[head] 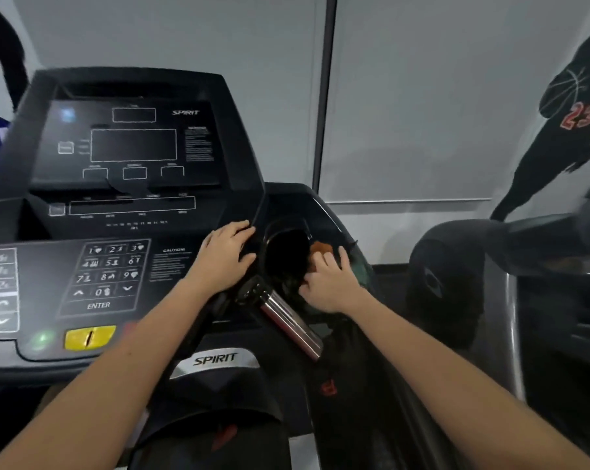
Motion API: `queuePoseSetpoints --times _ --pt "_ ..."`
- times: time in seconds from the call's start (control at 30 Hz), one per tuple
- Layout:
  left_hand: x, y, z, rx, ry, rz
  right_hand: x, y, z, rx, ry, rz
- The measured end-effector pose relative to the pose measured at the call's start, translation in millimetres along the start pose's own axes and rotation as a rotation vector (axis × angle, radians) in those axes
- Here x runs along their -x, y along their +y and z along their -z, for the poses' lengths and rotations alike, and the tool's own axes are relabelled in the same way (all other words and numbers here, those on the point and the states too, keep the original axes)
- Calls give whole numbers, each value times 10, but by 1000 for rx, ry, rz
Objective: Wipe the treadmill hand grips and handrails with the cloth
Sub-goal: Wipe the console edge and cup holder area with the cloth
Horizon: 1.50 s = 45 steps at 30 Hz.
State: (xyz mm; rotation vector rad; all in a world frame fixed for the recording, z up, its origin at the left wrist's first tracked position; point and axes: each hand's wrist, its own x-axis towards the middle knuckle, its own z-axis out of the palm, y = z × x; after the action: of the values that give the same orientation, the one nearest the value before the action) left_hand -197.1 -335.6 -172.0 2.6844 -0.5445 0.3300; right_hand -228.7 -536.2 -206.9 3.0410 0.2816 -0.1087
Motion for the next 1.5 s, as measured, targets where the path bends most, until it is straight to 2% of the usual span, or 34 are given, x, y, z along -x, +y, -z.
queuePoseSetpoints --times 0.07,0.2,0.27,0.33,0.4,0.53,0.6,0.67,0.77,0.83,0.97,1.03,1.13,1.23,1.3,1.4,1.5 --pt "7 -92 -59 -26 19 -52 -132 2 -33 6 -9 81" --pt "-102 -172 -60 -11 62 -92 -214 13 -20 -206 -21 116" --pt "-185 -202 -74 -19 60 -103 -212 -158 -8 -215 -4 109" --pt "-267 -221 -87 -20 60 -112 -243 -349 -15 -287 -14 24" --pt "-349 -237 -83 -13 61 -120 -391 -458 -28 -506 -54 -71" --pt "-458 -239 -87 -6 57 -124 -731 -583 -14 -1363 -19 -166" --pt "-473 -247 -96 0 55 -120 -812 -597 2 -1560 24 -212" --pt "-483 -252 -105 3 63 -114 -801 -595 -29 -1424 17 -179" --pt "-542 -234 -107 1 60 -108 -544 -459 -62 -917 -59 -94" --pt "-589 -229 -101 -4 64 -105 -337 -377 -68 -721 -54 -81" --pt "-668 -217 -99 4 64 -78 -414 -410 -23 -749 -124 -36" --pt "-697 -204 -102 6 64 -72 -657 -484 -33 -919 -180 -33" --pt "-734 -208 -84 2 64 -70 -859 -573 -61 -1152 -158 -117" --pt "-751 -228 -82 13 43 -77 -910 -539 -116 -1210 -176 -158" --pt "-757 -232 -80 23 35 -84 -825 -466 -67 -1156 -213 -107" --pt "-777 -240 -59 31 37 -89 -591 -452 -67 -827 -134 -90" --pt "-791 -241 -32 43 42 -93 -595 -553 -104 -832 -19 -75"
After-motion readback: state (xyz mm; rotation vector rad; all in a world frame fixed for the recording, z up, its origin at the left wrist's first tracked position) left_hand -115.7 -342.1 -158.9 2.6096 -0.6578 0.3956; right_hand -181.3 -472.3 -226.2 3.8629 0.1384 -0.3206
